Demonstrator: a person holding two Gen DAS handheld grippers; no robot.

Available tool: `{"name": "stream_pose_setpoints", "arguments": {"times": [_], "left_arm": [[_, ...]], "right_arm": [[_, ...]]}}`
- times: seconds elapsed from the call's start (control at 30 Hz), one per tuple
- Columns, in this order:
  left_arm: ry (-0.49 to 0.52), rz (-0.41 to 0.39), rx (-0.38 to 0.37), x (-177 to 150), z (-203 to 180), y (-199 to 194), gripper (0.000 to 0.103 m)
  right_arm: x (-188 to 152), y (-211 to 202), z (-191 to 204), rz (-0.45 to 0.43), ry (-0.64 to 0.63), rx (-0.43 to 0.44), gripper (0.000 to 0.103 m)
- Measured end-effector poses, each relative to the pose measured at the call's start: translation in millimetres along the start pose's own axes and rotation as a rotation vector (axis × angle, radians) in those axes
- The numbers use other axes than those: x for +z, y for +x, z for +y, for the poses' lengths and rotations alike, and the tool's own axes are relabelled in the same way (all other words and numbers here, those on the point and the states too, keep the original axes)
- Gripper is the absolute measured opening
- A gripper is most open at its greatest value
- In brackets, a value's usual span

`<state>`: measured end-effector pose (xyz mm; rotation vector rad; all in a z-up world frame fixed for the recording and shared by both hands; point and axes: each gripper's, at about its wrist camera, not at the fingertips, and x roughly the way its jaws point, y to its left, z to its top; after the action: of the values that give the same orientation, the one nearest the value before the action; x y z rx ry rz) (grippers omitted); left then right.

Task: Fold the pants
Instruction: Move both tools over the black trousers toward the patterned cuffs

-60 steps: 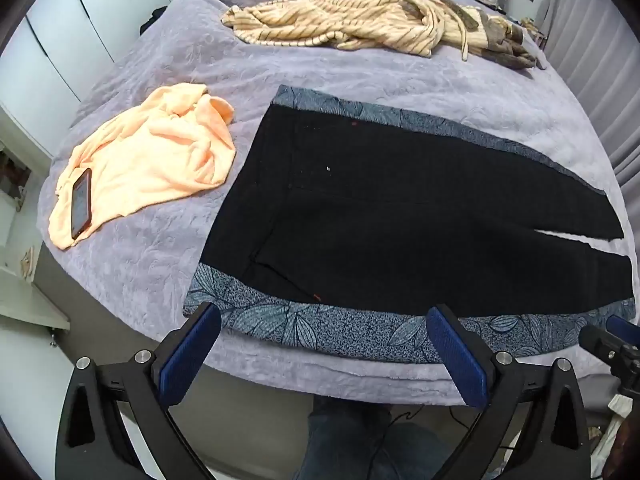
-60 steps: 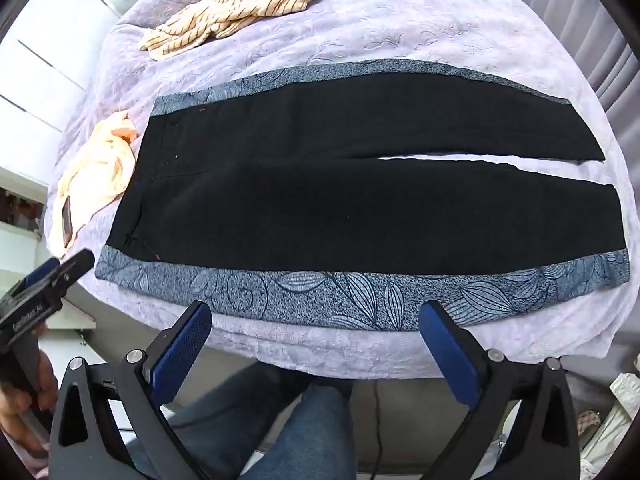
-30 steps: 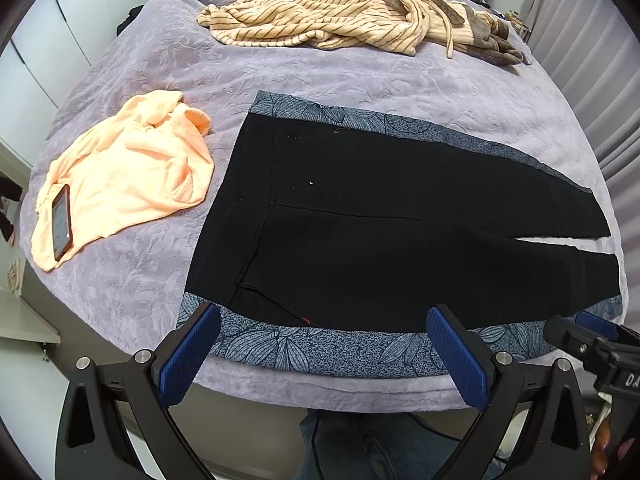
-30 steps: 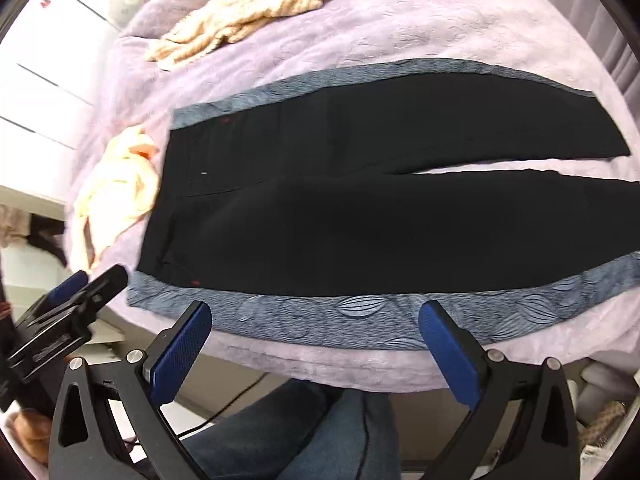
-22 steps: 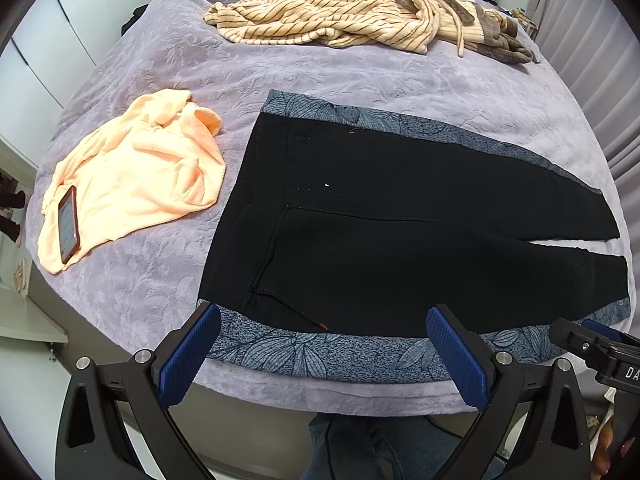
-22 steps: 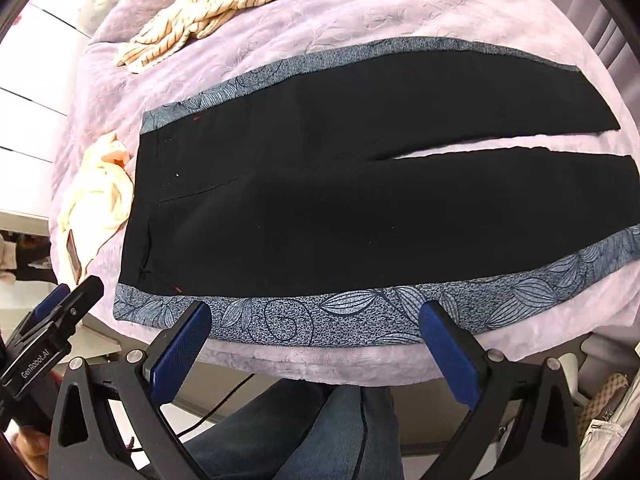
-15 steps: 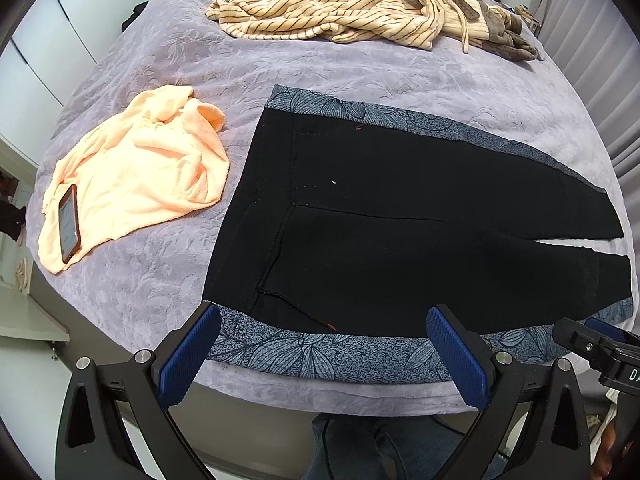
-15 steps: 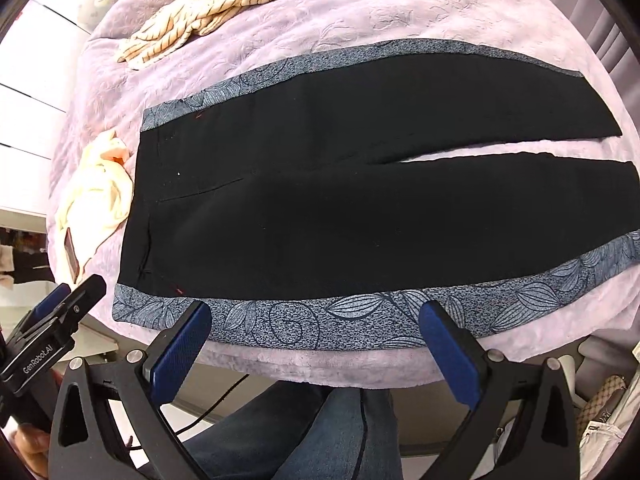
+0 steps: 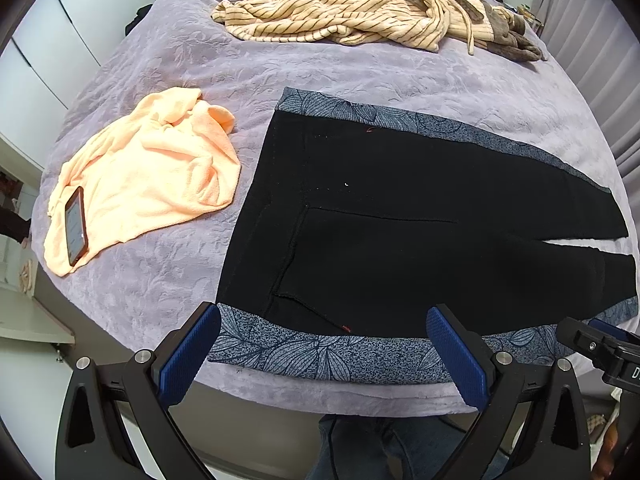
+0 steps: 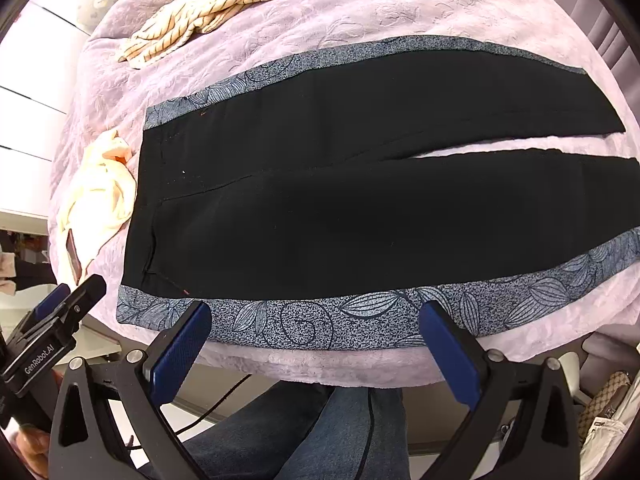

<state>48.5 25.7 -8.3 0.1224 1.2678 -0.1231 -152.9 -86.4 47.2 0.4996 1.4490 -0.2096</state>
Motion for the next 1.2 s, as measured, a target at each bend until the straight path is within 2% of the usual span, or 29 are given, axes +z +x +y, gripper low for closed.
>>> {"name": "stream_pose_setpoints", "arguments": {"times": [0.6,1.2], "left_arm": [[-0.023,0.017,0.004,-6.4,5.4,0.0,0.103],[-0.036,0.051,0.008,-16.2,11.5,8.2,0.103]], "right_arm": [[-3.0,1.9,7.9,0.004,-0.008,-0.003,0.103],[-12.0,13.3,-3.3,0.031,0.039,-0.003,0.103]]}}
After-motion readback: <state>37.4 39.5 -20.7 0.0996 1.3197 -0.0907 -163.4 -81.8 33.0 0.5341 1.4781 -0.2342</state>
